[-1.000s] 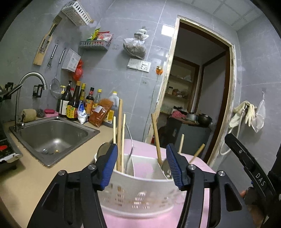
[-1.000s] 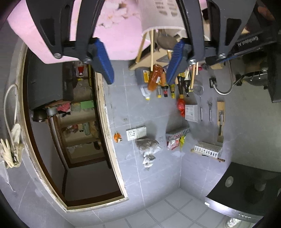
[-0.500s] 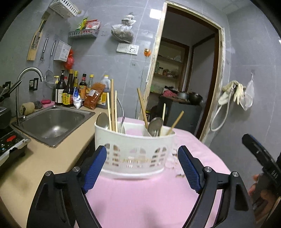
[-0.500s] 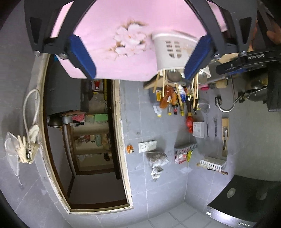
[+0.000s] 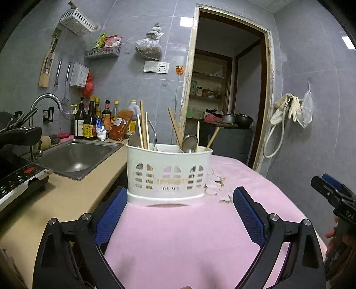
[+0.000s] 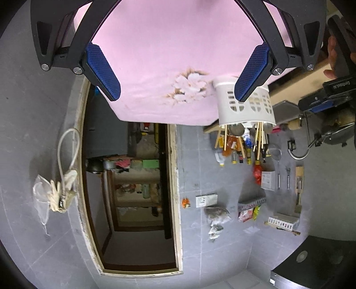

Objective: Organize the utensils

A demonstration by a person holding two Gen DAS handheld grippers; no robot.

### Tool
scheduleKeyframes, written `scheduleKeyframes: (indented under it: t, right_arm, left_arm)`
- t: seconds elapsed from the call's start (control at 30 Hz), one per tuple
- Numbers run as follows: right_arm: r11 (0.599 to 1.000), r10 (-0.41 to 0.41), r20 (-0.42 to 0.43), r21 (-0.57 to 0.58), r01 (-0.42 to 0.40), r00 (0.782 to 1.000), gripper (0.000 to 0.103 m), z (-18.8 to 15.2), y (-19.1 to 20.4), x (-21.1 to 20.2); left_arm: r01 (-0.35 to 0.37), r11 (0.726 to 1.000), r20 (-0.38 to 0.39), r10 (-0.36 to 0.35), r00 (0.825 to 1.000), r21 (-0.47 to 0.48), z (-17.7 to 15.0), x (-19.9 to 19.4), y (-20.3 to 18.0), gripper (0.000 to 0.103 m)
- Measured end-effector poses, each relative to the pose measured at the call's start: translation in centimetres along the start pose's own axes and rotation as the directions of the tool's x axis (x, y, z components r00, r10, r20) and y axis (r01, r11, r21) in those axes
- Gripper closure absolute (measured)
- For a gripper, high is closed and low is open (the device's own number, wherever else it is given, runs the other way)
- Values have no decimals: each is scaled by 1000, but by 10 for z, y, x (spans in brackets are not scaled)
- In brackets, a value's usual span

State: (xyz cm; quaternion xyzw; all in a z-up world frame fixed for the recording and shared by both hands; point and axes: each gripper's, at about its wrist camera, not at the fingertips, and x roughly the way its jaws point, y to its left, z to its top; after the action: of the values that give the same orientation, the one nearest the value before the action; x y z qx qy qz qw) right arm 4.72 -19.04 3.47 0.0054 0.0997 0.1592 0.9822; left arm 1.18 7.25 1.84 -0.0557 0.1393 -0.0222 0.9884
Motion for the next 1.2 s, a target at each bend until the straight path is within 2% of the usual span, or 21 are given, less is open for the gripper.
scheduleKeyframes:
  t: [0.3, 1.2]
  right_arm:
    - [998, -55, 2, -24, 55, 998, 0, -14, -1, -18]
    - [999, -40, -5, -25, 40, 999, 0, -14, 3, -18]
  left_arm:
    - [-3, 1000, -10, 3, 1000, -1, -20, -8, -10, 9]
    - [-25, 1000, 0, 25, 1000, -2, -21, -8, -10, 9]
